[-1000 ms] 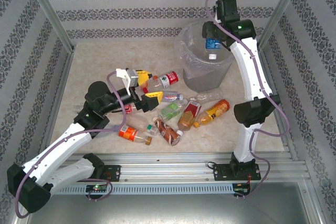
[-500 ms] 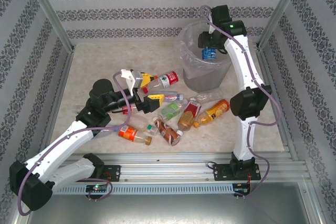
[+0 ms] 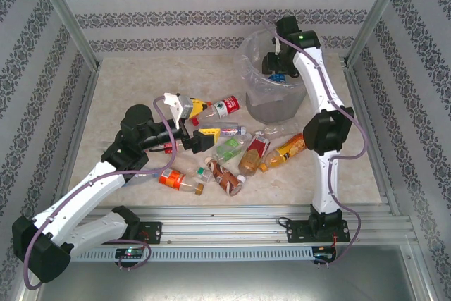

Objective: Put the plastic bottles in the bin

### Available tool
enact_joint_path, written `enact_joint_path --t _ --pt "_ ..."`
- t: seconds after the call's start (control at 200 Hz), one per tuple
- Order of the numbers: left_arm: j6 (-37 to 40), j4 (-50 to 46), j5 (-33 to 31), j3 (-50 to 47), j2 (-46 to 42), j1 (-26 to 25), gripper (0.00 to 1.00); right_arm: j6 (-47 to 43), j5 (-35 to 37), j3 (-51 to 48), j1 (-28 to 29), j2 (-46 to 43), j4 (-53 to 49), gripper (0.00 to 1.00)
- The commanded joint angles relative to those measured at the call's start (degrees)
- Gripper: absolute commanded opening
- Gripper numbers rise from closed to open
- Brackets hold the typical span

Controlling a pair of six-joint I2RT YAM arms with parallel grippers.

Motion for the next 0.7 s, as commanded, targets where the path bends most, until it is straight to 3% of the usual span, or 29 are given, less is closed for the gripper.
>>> enact_joint_path --t 0.0,0.265,0.565,0.694 --pt "1.24 -0.69 1.06 1.83 0.19 0.87 1.00 0.79 -0.90 1.80 0.14 1.95 -3.05 0.60" --pt "1.33 -0.88 0.93 1.96 0.64 0.99 1.00 1.05 -0.55 1.61 0.55 3.93 -3.28 0.65" --pt "1.60 -1.01 0.71 1.91 0.90 1.17 1.00 1.35 -1.16 1.69 0.65 3.88 -3.24 0.78" --pt "1.60 -1.18 0.62 1.90 0.85 1.09 1.00 1.42 -1.04 2.57 0.63 3.33 -3.54 0.78"
